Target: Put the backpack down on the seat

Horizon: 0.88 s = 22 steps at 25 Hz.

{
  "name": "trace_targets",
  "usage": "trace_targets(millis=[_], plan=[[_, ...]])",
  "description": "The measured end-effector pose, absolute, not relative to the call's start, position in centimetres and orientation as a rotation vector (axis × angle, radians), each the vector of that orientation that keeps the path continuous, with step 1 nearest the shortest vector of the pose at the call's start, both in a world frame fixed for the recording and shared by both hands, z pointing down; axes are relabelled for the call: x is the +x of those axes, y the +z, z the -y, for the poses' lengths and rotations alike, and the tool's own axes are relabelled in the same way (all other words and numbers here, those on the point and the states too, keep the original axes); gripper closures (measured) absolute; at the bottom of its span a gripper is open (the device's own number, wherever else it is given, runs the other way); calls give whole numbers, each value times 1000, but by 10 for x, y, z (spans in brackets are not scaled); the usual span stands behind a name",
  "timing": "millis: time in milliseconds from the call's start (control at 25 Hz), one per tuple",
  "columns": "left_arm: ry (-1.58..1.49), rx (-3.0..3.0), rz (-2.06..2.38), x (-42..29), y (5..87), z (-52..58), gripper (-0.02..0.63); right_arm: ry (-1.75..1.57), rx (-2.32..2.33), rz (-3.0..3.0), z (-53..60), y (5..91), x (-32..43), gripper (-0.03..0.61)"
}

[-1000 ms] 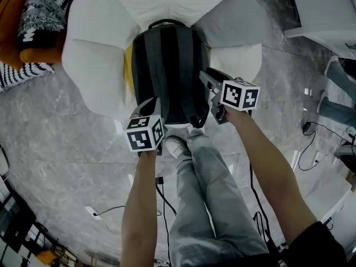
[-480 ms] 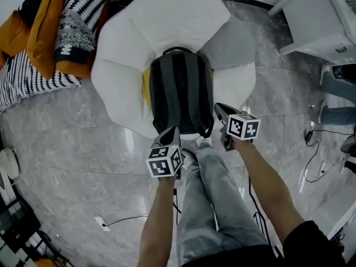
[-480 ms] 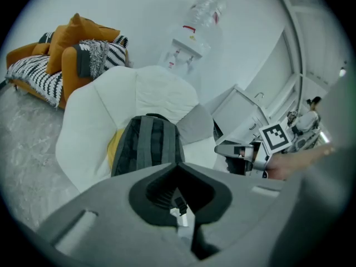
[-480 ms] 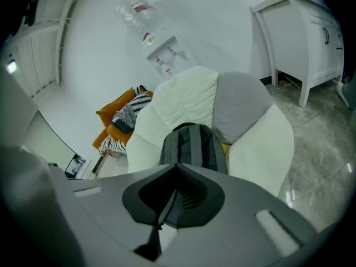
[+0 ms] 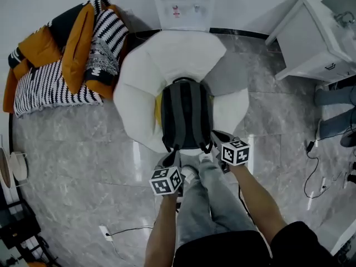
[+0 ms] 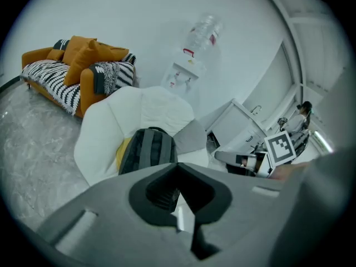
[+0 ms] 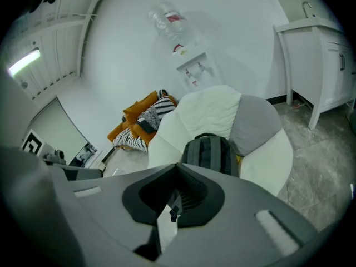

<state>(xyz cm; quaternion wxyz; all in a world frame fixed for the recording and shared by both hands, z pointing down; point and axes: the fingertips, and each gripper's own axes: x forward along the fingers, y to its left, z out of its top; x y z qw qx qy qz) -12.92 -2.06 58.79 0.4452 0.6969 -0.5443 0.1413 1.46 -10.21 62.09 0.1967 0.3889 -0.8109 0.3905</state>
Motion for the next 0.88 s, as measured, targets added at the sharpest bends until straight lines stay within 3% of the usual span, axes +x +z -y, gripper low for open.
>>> trace_targets(millis=[320,880], plan=[[323,1866,1397,-113,485,7,614,914,1077,2422,90,515,29,574],[5,2111,1606,-94,286,86,614,396,1219,2794,145,272,39,575]])
